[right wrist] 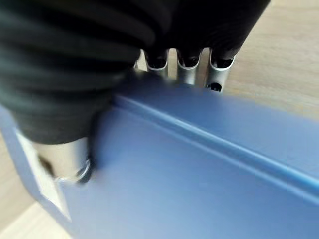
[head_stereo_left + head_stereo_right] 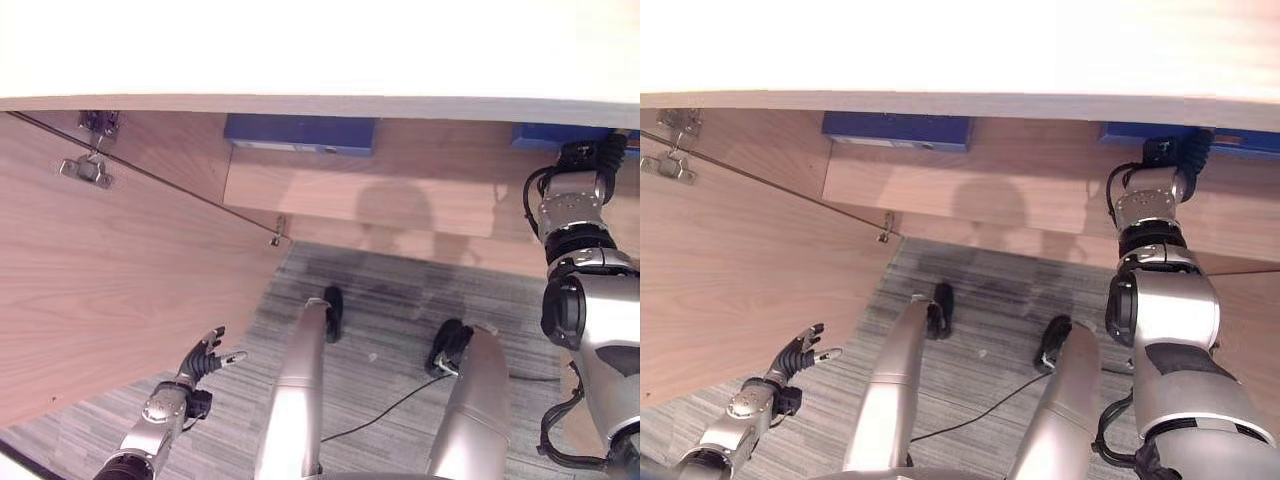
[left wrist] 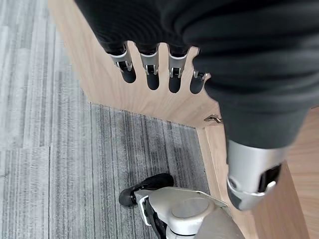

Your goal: Put the empty folder in the office cabinet

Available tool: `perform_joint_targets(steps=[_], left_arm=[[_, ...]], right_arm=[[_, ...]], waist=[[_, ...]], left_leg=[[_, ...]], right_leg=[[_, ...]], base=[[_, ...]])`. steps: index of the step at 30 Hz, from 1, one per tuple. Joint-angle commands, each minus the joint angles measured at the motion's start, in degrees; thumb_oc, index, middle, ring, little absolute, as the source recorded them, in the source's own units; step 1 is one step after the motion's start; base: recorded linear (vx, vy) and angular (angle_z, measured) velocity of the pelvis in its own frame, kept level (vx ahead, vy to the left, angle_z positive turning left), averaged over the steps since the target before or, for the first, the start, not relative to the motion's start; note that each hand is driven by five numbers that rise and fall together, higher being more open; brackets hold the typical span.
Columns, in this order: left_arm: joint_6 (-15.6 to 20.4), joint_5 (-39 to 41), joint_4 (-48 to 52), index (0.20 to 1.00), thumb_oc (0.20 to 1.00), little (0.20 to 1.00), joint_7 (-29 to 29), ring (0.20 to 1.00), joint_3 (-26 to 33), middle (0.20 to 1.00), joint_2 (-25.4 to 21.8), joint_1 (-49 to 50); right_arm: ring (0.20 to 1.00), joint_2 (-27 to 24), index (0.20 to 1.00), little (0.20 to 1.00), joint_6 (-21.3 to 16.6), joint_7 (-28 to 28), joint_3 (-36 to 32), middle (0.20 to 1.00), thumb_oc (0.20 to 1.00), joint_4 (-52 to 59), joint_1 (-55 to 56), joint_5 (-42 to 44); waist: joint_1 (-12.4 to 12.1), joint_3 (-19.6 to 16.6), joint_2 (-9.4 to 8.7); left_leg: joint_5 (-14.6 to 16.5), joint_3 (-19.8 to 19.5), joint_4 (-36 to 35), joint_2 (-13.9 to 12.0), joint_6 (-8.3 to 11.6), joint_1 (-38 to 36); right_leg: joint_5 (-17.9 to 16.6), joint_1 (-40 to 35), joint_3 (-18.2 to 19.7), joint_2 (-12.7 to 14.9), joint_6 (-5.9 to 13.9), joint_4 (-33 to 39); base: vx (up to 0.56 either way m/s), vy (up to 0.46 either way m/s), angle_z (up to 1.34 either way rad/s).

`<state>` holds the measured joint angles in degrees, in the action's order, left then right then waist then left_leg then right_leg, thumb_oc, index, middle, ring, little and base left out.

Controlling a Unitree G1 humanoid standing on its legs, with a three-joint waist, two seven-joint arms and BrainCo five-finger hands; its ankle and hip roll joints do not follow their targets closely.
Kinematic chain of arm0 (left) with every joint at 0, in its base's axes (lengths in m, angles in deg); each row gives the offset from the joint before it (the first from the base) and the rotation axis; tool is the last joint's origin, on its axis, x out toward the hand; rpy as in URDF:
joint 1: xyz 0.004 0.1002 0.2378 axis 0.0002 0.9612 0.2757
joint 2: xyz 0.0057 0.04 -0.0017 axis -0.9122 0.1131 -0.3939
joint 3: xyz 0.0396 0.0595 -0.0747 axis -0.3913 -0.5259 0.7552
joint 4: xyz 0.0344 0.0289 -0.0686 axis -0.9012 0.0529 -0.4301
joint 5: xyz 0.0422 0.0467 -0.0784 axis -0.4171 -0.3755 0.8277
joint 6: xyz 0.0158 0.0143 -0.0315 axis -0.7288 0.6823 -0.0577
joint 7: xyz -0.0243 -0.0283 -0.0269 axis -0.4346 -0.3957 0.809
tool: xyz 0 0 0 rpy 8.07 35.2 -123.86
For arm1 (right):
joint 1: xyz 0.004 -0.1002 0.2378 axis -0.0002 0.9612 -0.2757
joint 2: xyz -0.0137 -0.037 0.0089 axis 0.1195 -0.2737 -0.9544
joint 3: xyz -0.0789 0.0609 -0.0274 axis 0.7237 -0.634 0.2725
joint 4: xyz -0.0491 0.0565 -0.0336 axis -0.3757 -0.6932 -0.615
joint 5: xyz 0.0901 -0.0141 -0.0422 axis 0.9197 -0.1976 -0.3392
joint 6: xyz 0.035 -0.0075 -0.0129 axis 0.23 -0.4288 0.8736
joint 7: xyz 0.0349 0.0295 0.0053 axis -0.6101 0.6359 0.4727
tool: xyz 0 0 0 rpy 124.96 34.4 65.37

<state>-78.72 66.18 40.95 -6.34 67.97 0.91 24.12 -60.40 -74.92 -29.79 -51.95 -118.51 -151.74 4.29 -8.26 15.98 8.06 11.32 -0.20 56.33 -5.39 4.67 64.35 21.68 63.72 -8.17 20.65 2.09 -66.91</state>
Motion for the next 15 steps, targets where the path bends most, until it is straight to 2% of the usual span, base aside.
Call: perform_joint_targets(steps=[1,4,8,15], left_arm=[[0.9,-0.6,-3.7,1.000,1.000,1.000,1.5,1.000,0.8,1.000,-3.7,-0.7],[-0.1,-2.5,-6.3,1.000,1.000,1.000,2.9,1.000,-1.0,1.000,-4.0,-1.9],[-0.2,-3.8,-8.3,1.000,1.000,1.000,3.9,1.000,-1.9,1.000,-3.6,-3.3],[0.2,-4.2,-11.9,1.000,1.000,1.000,5.5,1.000,-3.6,1.000,-0.1,-6.4]], right_arm=[[1.000,-5.4,1.000,1.000,1.6,1.0,1.8,1.000,1.000,-2.4,-4.6,-4.5],[1.000,-5.4,1.000,1.000,7.1,5.4,3.4,1.000,1.000,-11.7,-9.0,-7.2],[1.000,-4.0,1.000,1.000,11.4,8.7,4.7,1.000,1.000,-16.3,-10.5,-10.8],[1.000,-1.2,1.000,1.000,15.1,10.8,6.9,1.000,1.000,-19.3,-10.9,-16.8]], waist=[[-1.1,-0.1,-0.45],[-0.8,-0.3,-1.02],[-0.6,-0.5,-1.38],[-0.7,-0.5,-1.88]], left_leg=[[9.0,-1.3,2.8,-1.1,1.91,-1.7],[8.9,-1.1,2.1,-1.4,2.11,-2.4],[8.8,-1.2,1.1,-1.4,2.02,-3.2],[7.7,-1.6,-1.1,-1.4,1.89,-3.7]], right_leg=[[5.9,-2.1,-2.6,-2.5,1.55,1.6],[5.9,-2.8,-2.7,-2.9,1.21,2.4],[5.9,-3.4,-2.8,-3.3,0.99,3.1],[5.2,-4.2,-3.2,-3.6,0.67,4.7]], base=[[0.00,0.000,0.00],[0.00,0.000,0.00],[0.00,0.000,0.00],[-0.03,-0.005,-0.03]])
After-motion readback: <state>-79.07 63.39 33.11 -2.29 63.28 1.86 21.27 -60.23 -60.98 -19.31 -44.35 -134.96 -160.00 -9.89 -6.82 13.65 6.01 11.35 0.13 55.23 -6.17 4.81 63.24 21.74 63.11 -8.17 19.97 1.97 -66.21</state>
